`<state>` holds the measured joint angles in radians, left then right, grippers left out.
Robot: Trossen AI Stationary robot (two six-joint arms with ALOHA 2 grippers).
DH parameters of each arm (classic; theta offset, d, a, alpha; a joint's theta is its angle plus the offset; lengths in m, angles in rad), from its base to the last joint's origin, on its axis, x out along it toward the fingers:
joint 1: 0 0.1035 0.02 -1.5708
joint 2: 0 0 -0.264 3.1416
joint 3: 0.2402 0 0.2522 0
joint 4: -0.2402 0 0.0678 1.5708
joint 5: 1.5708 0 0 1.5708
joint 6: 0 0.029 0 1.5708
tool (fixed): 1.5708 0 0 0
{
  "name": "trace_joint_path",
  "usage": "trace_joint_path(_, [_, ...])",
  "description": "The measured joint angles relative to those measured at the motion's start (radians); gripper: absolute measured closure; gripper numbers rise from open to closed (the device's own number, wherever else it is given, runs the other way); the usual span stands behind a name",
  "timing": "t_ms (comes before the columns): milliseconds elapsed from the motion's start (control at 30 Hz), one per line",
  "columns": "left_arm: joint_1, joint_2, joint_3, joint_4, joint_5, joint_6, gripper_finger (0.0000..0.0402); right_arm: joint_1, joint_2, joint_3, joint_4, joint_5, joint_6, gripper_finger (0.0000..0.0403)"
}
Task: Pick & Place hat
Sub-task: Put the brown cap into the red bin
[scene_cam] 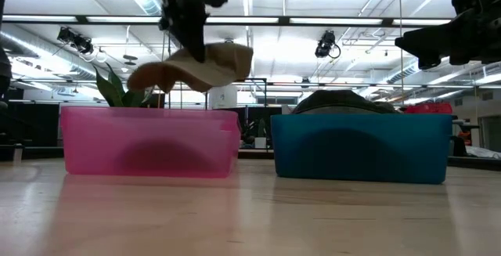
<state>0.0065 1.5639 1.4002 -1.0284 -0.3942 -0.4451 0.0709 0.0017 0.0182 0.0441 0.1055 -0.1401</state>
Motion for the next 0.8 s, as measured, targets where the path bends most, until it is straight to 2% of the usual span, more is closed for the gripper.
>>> trace_joint_path(200, [-0.179, 0.0, 0.0, -0.021, -0.092, -0.235, 0.0391, 0.0, 0.0, 0.0, 0.0, 0.0, 0.0, 0.0279])
trace_joint_path(367, [-0.278, 0.022, -0.002, -0.006, -0.179, -0.345, 0.0388, 0.0, 0.0, 0.0, 0.0, 0.0, 0.0, 0.0279])
trace_joint_path(500, [-0.308, 0.064, -0.003, 0.017, -0.189, -0.36, 0.0392, 0.0, 0.0, 0.0, 0.0, 0.0, 0.0, 0.0279])
trace_joint_path(800, [-0.302, 0.18, -0.003, 0.021, -0.177, -0.41, 0.0389, 0.0, 0.001, 0.0, 0.0, 0.0, 0.0, 0.0279])
